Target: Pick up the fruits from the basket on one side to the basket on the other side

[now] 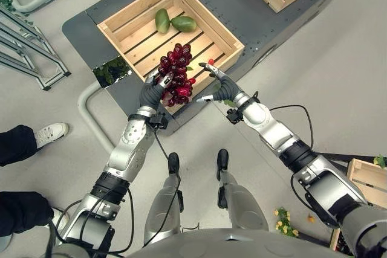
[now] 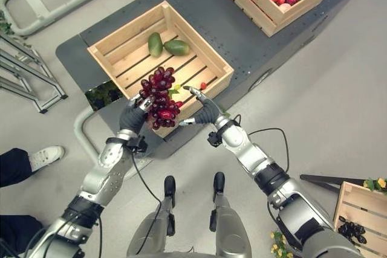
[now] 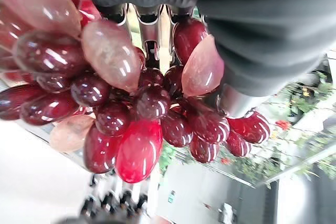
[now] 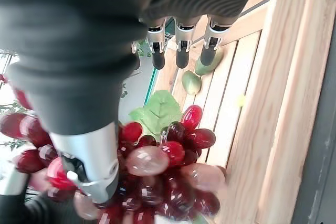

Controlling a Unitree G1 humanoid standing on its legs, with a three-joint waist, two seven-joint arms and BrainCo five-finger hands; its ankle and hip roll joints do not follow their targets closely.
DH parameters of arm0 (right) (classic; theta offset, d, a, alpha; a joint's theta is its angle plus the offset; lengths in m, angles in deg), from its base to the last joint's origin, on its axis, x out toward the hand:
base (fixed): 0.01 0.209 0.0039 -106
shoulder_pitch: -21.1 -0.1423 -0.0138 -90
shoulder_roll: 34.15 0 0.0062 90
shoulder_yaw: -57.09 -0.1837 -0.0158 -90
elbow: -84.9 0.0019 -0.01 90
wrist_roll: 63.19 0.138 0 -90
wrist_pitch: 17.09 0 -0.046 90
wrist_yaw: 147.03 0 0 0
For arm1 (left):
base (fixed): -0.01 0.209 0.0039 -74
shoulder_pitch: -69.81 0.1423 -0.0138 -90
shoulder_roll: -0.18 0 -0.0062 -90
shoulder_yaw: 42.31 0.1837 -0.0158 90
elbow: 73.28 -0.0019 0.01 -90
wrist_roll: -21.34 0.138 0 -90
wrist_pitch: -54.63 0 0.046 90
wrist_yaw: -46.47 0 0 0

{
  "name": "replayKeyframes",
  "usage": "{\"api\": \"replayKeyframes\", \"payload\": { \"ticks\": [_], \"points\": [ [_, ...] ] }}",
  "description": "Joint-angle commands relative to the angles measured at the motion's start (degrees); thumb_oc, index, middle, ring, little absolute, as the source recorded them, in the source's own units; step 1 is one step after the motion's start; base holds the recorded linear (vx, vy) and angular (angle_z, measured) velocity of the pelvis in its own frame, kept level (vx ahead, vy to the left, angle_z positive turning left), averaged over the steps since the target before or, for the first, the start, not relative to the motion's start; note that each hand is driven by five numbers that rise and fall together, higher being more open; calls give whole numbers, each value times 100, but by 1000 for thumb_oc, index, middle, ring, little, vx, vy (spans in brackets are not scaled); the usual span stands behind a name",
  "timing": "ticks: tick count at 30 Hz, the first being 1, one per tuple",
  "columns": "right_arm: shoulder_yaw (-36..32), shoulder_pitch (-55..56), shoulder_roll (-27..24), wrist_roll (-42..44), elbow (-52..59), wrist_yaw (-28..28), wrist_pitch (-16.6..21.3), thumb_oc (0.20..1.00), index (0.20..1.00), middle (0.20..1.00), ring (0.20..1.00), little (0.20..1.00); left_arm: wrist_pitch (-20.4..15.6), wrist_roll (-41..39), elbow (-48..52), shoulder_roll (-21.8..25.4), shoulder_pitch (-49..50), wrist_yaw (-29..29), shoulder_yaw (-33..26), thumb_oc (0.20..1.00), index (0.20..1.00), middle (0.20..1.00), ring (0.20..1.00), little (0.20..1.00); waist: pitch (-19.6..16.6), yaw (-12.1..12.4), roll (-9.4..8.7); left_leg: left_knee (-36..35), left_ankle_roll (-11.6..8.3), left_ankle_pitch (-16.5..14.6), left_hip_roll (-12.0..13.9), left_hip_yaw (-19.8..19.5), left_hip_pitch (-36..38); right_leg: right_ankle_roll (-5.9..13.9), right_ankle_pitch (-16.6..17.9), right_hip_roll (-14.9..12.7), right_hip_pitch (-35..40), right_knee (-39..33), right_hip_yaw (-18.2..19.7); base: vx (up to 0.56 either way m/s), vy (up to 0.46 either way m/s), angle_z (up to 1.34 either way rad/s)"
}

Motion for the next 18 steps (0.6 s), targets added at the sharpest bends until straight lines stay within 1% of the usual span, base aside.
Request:
{"api": "replayKeyframes", "payload": {
  "ticks": [1, 10, 15, 18],
  "points": [
    [81, -269, 313, 168, -93, -81, 168, 1000, 1000, 1000, 1000, 1000, -406, 186, 373, 25, -473, -81, 256, 200, 200, 200, 200, 200, -451, 151, -218, -3, 158, -549, -359, -95, 31, 609, -414, -251, 77, 78, 25, 0, 0, 0],
    [250, -458, 553, 281, -201, -143, 157, 1000, 1000, 1000, 1000, 1000, -405, 107, 281, -147, -789, -29, 636, 200, 200, 200, 200, 200, -494, 152, -237, -3, 157, -541, -357, -103, 29, 605, -411, -243, 85, 78, 18, 0, 0, 0],
    [486, -692, 721, 250, -343, -113, 136, 1000, 1000, 1000, 1000, 1000, -417, 104, 242, -188, -949, 9, 804, 200, 200, 200, 200, 200, -497, 166, -249, -3, 159, -531, -348, -99, 21, 602, -408, -242, 77, 86, 16, 0, 0, 0],
    [651, -890, 910, 291, -475, -103, 121, 1000, 1000, 1000, 1000, 1000, -436, 80, 229, -215, -1051, 27, 910, 200, 200, 200, 200, 200, -514, 191, -243, -3, 158, -528, -349, -107, 18, 604, -405, -248, 67, 87, 12, 0, 0, 0]
  ]
}}
